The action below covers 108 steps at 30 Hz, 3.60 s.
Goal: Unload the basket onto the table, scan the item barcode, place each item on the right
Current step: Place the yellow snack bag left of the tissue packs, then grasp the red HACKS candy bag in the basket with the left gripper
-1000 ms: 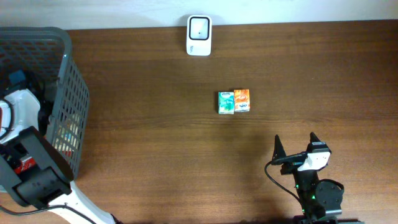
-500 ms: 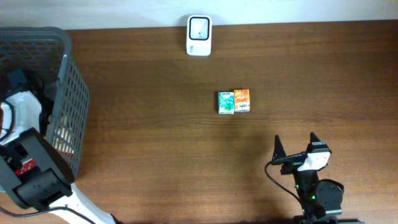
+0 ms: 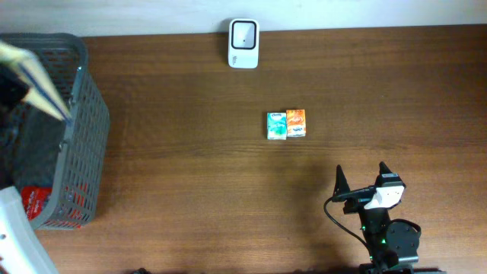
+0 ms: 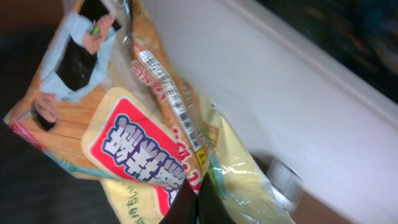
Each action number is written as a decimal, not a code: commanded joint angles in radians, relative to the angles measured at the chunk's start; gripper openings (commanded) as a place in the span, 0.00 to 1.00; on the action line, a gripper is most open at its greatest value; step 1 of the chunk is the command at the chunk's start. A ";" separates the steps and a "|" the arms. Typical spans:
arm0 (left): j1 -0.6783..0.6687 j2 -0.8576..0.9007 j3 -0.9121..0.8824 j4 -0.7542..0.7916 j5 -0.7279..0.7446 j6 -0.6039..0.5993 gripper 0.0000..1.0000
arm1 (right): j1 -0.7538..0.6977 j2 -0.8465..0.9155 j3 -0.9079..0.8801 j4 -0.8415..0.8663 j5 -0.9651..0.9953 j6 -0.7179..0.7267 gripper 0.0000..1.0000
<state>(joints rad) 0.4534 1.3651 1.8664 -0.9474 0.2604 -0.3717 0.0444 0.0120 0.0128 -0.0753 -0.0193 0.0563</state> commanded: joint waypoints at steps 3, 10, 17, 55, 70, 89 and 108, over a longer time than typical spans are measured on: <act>-0.426 0.019 0.000 0.011 0.208 0.248 0.00 | -0.005 -0.005 -0.007 -0.003 -0.002 0.011 0.99; -0.873 0.304 0.000 -0.185 -0.093 0.449 0.00 | -0.005 -0.005 -0.007 -0.003 -0.002 0.011 0.99; -0.989 0.681 0.000 -0.066 -0.343 0.549 0.00 | -0.005 -0.005 -0.007 -0.003 -0.002 0.011 0.99; -0.158 0.748 1.236 -0.740 -0.416 0.025 1.00 | -0.005 -0.005 -0.007 -0.003 -0.002 0.011 0.99; 0.066 0.748 0.109 -0.549 -0.657 -0.324 0.99 | -0.005 -0.005 -0.007 -0.003 -0.002 0.011 0.99; 0.198 0.748 -0.368 -0.284 -0.642 -0.342 0.24 | -0.005 -0.005 -0.007 -0.003 -0.002 0.011 0.99; 0.106 0.683 1.099 -0.738 0.020 0.048 0.00 | -0.005 -0.005 -0.007 -0.003 -0.002 0.011 0.99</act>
<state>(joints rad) 0.6182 2.0998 2.7785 -1.6878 -0.0090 -0.4572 0.0444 0.0120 0.0128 -0.0750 -0.0193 0.0574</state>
